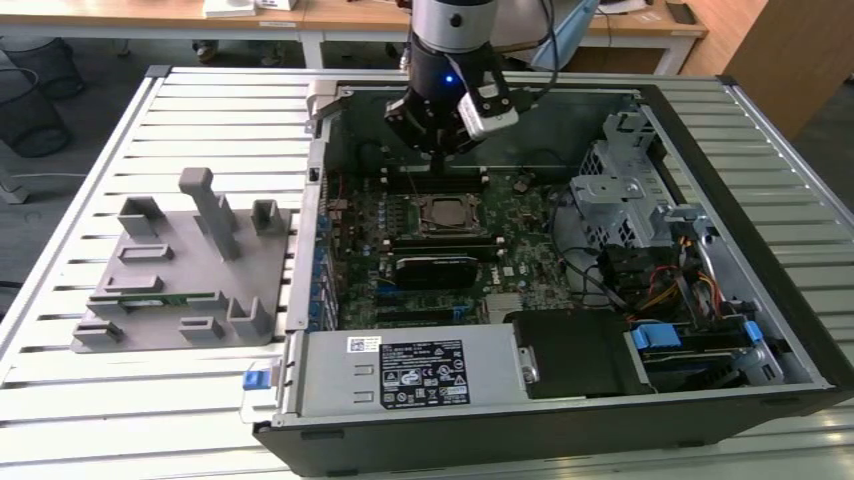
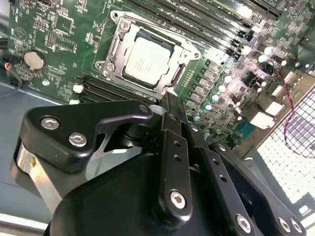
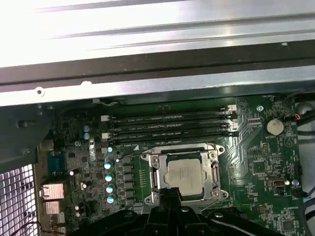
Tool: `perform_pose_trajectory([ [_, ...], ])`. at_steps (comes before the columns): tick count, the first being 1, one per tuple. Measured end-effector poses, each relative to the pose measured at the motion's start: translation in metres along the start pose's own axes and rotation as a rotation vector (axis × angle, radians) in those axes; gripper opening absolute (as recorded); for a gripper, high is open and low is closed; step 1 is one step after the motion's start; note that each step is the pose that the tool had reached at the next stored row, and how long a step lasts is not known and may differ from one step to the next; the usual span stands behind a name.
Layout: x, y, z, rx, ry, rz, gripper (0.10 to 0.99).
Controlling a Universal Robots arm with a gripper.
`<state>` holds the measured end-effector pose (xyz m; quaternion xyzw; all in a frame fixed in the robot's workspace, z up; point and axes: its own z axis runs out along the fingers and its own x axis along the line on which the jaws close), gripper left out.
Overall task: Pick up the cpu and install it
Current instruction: 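Install the first cpu locking lever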
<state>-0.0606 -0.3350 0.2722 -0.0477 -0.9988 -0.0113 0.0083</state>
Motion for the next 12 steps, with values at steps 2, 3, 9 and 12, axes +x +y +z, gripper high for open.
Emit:
perform_pose_trajectory([
  [2, 0.0073, -0.0007, 0.0005, -0.001, -0.0061, 0.0, 0.106],
  [3, 0.0111, -0.001, 0.0008, -0.002, -0.0083, 0.0, 0.106],
  [9, 0.0276, -0.0025, 0.0029, -0.003, -0.0158, -0.006, 0.106],
  [12, 0.0277, -0.0027, 0.0045, -0.003, -0.015, -0.04, 0.106],
])
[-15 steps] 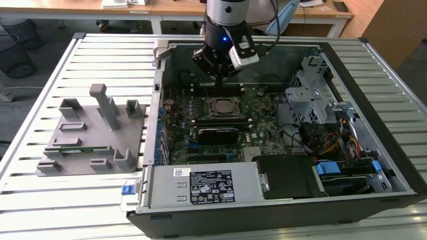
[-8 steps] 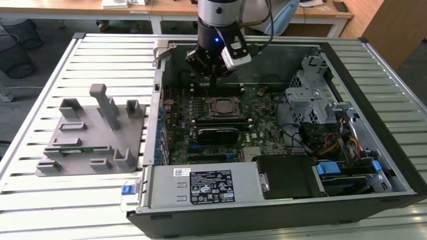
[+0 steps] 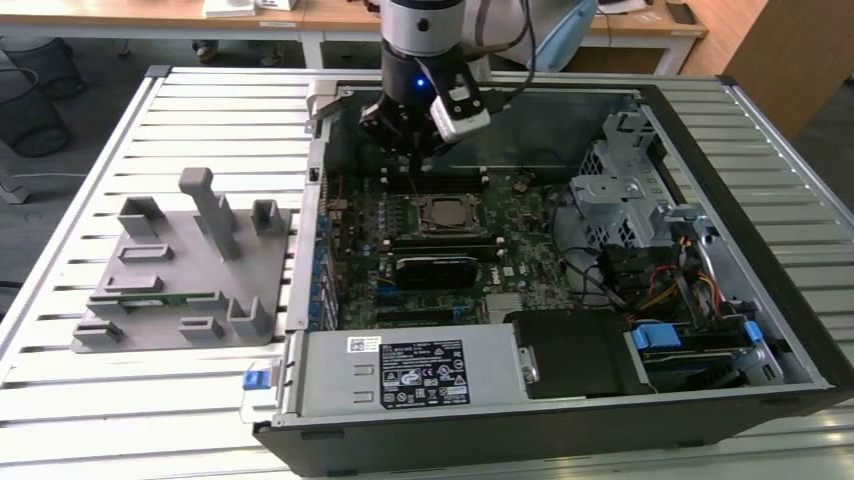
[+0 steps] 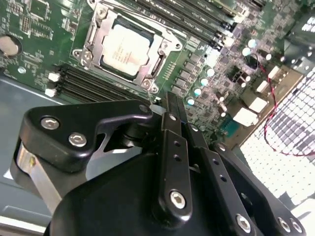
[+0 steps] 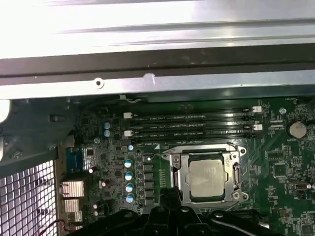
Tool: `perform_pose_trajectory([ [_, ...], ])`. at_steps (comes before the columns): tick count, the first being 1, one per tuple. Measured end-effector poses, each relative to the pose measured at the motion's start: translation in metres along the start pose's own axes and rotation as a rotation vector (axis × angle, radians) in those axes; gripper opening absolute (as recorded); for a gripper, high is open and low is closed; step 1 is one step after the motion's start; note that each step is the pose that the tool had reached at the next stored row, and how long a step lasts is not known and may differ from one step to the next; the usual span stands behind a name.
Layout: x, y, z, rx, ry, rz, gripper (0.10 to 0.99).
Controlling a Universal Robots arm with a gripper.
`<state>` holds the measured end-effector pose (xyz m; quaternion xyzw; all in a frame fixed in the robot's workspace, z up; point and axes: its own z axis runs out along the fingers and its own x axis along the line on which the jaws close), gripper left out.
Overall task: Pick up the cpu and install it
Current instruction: 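Install the first cpu locking lever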
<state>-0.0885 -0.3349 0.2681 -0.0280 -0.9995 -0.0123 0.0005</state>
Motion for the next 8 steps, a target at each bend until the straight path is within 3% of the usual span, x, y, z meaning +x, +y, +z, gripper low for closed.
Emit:
perform_pose_trajectory([
  [2, 0.002, -0.0002, 0.0019, -0.001, -0.0027, -0.007, 0.106],
  [8, 0.0158, -0.001, 0.0054, -0.004, -0.025, -0.008, 0.106],
])
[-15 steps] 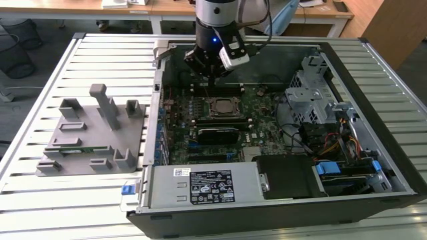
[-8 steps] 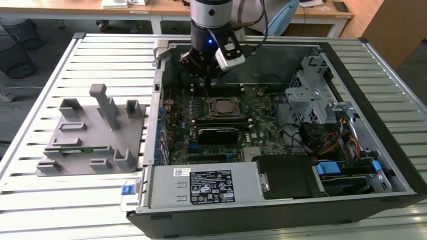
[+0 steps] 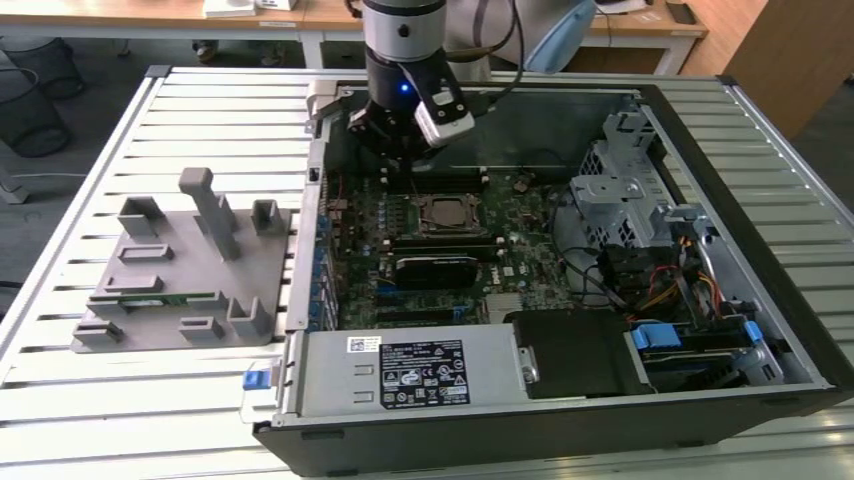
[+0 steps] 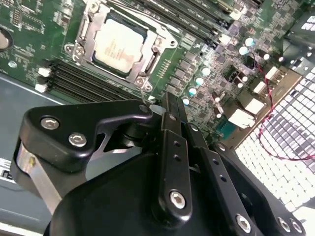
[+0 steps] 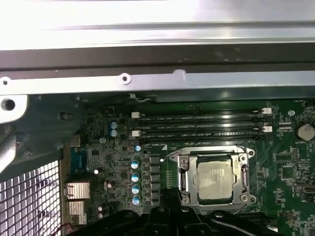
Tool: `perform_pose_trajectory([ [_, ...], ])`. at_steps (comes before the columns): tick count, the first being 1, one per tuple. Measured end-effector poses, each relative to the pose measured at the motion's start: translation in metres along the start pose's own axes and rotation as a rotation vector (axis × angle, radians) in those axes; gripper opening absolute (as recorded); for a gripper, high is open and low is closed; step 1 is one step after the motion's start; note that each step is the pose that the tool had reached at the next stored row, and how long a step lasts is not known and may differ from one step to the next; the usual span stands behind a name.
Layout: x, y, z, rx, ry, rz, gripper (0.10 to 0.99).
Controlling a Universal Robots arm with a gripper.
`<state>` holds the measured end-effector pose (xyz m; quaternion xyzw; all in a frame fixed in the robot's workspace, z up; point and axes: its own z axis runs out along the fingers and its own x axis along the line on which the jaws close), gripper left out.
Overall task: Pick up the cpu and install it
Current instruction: 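Install the first cpu locking lever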
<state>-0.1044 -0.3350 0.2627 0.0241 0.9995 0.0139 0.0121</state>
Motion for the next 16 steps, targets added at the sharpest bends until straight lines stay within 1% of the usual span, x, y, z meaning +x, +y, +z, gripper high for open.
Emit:
perform_pose_trajectory([
  [3, 0.0063, -0.0001, 0.0006, -0.001, -0.0042, -0.001, 0.106],
  [6, 0.0094, 0.001, 0.0016, -0.002, -0.0056, -0.003, 0.106],
  [16, 0.0139, 0.0138, 0.0053, -0.004, -0.0064, -0.006, 0.106],
])
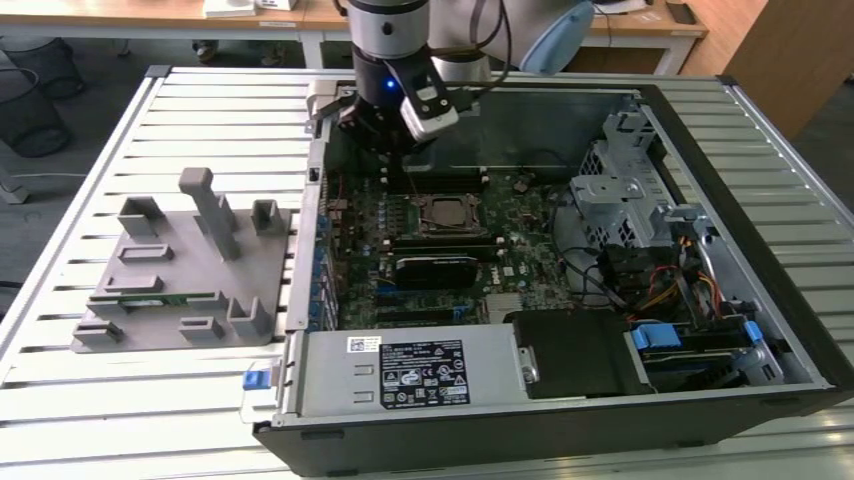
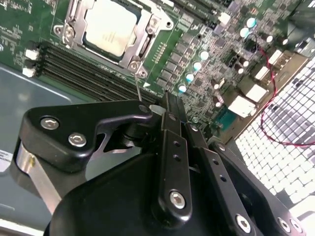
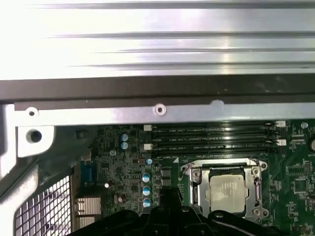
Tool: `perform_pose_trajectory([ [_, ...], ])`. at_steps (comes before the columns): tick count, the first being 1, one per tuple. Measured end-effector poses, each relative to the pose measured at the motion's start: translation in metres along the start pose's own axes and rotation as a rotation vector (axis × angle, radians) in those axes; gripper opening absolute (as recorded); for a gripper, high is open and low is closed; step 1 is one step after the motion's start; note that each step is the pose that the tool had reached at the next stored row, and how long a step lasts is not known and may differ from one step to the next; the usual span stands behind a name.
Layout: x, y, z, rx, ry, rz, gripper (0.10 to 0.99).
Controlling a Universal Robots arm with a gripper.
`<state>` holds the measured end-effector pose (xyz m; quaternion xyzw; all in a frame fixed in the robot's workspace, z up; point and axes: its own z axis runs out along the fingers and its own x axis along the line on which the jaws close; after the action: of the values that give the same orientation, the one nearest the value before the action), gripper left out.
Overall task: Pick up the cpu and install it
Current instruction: 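Install the first cpu locking lever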
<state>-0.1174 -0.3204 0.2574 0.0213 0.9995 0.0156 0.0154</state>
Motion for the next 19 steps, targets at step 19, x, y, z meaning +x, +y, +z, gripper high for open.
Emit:
perform_pose_trajectory([
  [19, -0.0163, 0.0121, 0.0025, 0.0, 0.0, -0.008, 0.106],
])
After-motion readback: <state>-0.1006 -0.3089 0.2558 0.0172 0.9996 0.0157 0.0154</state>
